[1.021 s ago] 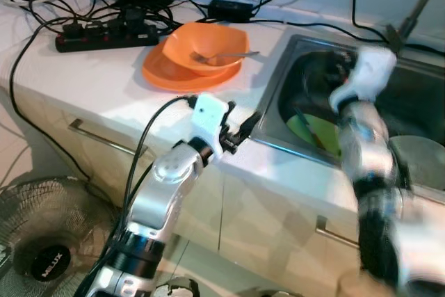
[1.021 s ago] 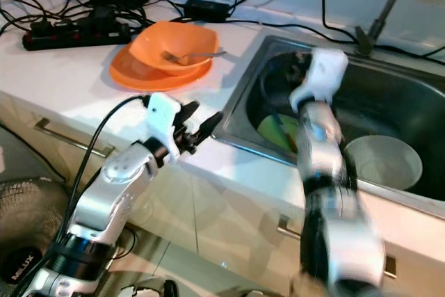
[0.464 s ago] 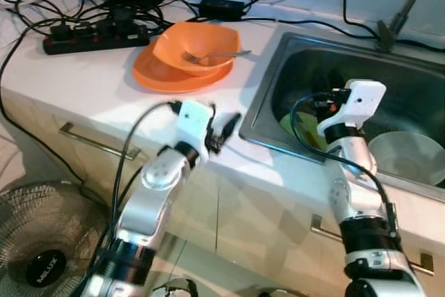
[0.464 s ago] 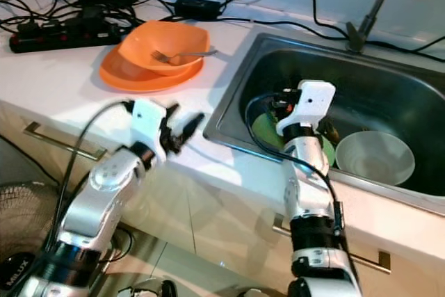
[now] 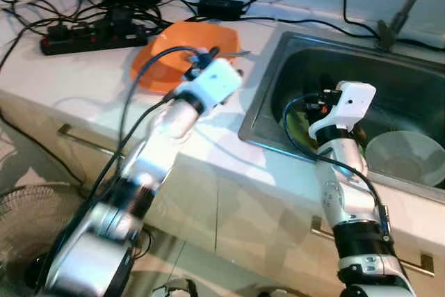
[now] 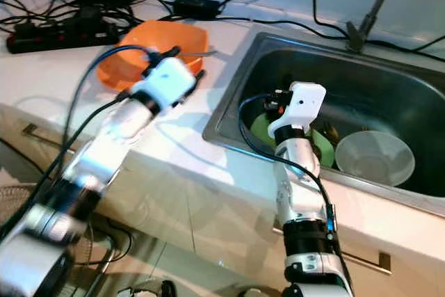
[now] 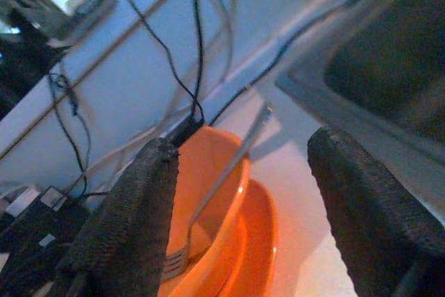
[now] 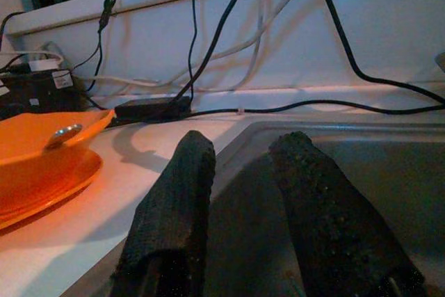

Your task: Kitchen organization

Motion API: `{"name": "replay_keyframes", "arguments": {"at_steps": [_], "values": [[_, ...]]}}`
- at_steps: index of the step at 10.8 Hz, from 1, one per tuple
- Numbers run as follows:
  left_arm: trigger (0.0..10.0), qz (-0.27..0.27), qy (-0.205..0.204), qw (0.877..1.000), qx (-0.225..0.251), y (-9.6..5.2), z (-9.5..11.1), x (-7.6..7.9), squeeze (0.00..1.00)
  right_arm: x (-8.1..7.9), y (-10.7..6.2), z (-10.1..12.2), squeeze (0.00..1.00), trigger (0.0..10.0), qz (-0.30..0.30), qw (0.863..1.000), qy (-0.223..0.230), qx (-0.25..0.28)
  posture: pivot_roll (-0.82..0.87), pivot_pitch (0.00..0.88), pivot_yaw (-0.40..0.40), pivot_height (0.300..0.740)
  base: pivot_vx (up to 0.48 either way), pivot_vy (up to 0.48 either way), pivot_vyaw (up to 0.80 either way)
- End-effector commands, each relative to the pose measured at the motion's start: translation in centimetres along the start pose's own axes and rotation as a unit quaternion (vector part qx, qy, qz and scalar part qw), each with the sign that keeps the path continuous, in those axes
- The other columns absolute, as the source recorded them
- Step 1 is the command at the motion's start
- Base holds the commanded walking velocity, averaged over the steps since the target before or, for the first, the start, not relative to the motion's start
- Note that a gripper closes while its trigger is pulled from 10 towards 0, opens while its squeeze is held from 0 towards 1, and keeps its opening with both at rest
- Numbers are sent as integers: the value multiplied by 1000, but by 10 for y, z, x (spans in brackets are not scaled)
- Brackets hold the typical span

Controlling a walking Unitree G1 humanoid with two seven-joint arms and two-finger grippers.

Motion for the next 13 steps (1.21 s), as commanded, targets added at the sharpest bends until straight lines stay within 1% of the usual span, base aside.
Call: {"name": "replay_keyframes", "arguments": {"at_steps": [1,2,3,6,8,10,11,12,13], "values": [[10000,-2,32,999,-7,8,-3,0,1000,1,-5,-11,0,10000,-10,1000,8,-23,43,46,18,740,0,0,0],[10000,-23,64,997,-20,20,-7,2,224,-1,-4,-12,0,10000,-11,1000,10,-25,39,40,17,740,0,0,0],[10000,-22,78,996,-23,25,-8,1,0,-2,-4,-12,0,10000,-11,1000,11,-25,39,40,17,740,0,0,0],[10000,-20,127,992,-18,41,-3,-2,0,-6,-6,-12,0,10000,-13,999,17,-24,27,46,23,740,0,0,0],[10000,-22,142,989,-21,47,0,-3,0,-7,-11,-12,0,10000,-13,1000,18,-22,8,77,33,740,0,0,0],[10000,-20,151,988,-18,50,3,-5,0,-9,-16,-10,0,10000,-14,1000,19,-20,-6,102,39,740,0,0,0],[10000,-16,155,988,-12,52,7,-8,0,-10,-19,-7,0,10000,-15,1000,19,-17,-16,118,40,740,0,0,0],[10000,-10,154,988,-10,54,11,-13,0,-11,-12,8,0,10000,-13,1000,16,0,-28,128,37,740,0,0,0],[10000,-9,153,988,-9,55,12,-14,0,-12,-7,16,0,10000,-11,1000,15,10,-30,134,34,740,0,0,0]]}}
Point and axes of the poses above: a point about 5 cm out from each wrist's last joint towards the gripper, its own y axis pointing out of the wrist towards the gripper, its own z axis along the axis of the wrist's last joint, x = y × z, the point moved 2 cm from there along y, pointing out of the wrist towards the gripper, and after that the axes turned 9 degrees about y, right-handed, at the moved point
